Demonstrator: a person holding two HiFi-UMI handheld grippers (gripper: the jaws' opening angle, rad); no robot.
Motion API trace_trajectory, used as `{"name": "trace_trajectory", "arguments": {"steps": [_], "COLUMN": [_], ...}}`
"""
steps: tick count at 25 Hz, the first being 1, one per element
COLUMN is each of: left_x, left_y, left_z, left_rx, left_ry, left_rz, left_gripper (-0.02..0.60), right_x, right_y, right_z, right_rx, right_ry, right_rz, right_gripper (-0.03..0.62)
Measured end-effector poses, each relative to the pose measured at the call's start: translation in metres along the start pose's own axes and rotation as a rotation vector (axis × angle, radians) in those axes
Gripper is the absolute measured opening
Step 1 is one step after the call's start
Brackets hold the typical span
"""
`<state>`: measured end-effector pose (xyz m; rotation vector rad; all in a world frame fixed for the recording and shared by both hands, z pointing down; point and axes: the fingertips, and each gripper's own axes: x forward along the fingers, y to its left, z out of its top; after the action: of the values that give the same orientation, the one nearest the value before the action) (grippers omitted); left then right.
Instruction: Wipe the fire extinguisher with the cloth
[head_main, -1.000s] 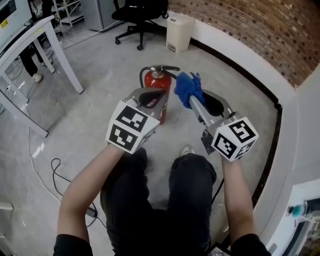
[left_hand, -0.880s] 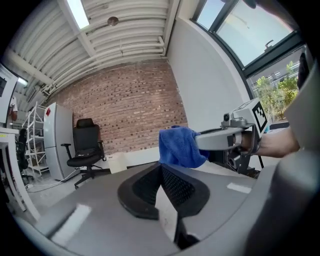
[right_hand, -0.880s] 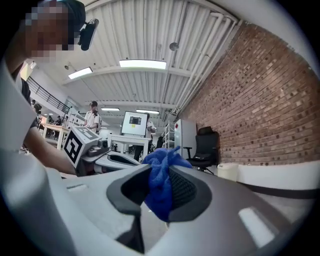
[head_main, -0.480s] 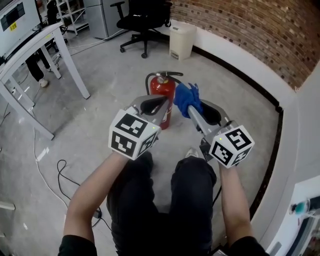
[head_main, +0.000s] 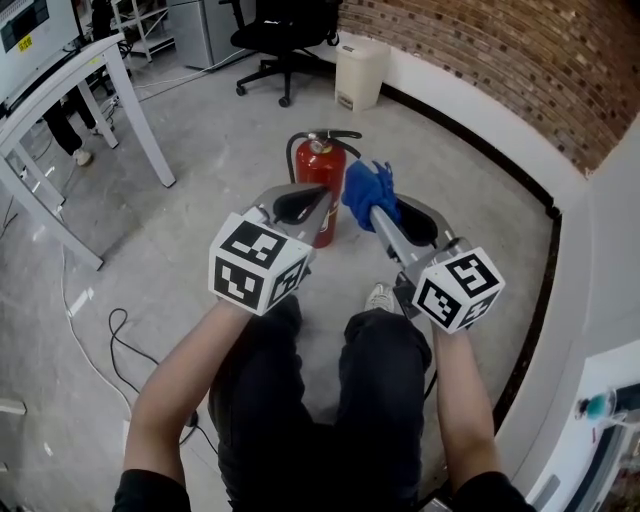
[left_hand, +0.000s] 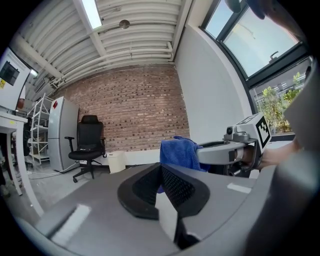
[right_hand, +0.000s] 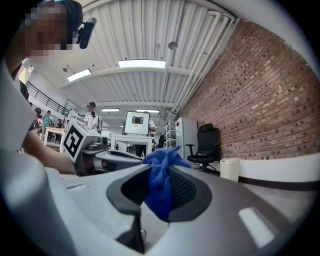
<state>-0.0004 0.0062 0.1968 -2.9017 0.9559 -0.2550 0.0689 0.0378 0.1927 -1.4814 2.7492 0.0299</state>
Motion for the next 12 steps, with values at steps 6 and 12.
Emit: {"name": "trace_trajectory", "arguments": {"steps": [6, 12], "left_x": [-0.004, -0.007], "left_y": [-0.006, -0.011], "left_z": [0.001, 0.000], "left_rx": [-0.003, -0.008], "left_ry": [0.001, -0.006], "left_rz": [-0.004, 0.000], "left_gripper": [0.006, 0.006], "right_x": [-0.005, -0.011], "right_y": [0.003, 0.008], "right_z": [0.002, 0.003], "right_rx": [-0.004, -0.003], "right_ry": [0.000, -0.008], "right_rz": [-0.006, -0.005], "right_gripper": [0.095, 0.095]}}
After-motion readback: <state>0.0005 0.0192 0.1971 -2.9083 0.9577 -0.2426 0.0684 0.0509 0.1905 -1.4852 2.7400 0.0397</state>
